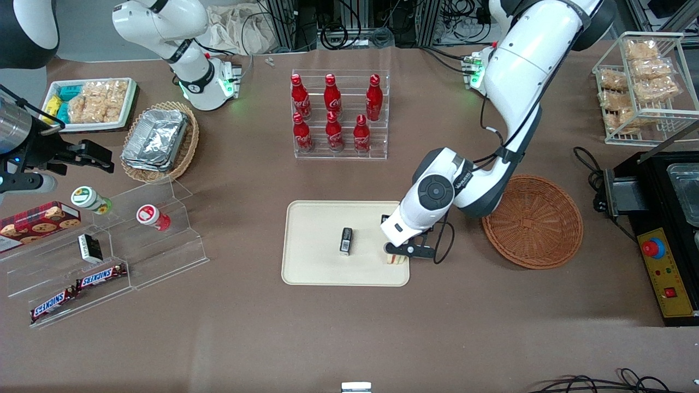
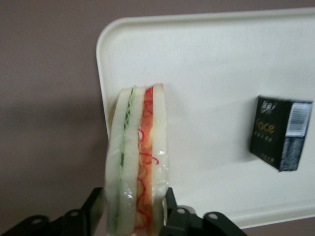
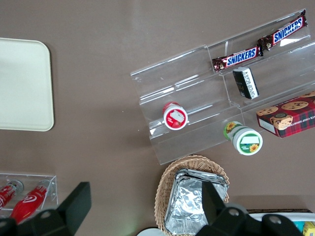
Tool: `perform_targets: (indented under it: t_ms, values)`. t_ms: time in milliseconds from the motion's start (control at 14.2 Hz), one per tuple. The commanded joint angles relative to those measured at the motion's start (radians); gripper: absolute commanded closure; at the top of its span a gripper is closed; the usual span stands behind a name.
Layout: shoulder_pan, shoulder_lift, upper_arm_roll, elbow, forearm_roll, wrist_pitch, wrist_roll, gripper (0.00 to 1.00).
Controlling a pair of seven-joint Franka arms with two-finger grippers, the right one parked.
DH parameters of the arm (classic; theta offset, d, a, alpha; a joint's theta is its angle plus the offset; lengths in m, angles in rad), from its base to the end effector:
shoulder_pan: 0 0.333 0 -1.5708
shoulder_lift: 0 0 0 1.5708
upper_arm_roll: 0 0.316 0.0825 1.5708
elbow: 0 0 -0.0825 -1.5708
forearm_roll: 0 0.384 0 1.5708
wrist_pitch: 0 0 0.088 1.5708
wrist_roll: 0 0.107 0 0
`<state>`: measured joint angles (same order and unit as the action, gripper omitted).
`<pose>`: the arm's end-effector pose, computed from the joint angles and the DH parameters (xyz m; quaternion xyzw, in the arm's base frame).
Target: Place sandwich from basket to tray
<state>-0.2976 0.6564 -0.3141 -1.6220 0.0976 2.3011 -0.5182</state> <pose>0.5873 -0.3739 0.2589 0.9970 -0.0449 -0.0067 0.0630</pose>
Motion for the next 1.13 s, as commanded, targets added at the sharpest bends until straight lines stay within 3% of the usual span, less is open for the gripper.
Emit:
perform_targets:
  t_ms: [0,565,847,1059]
  values:
    - [0.035,-0.11,0.004,-0.001,0.013,-0.025,-0.055,0.0]
    - [0.211,-0.337,0.004,0.102,-0.001,-0.417,0.026,0.01]
    - [0.302,-0.463,0.01,0.14,-0.041,-0.677,0.212,0.0]
    - [0.287,-0.579,0.174,0.128,-0.12,-0.801,0.381,0.0]
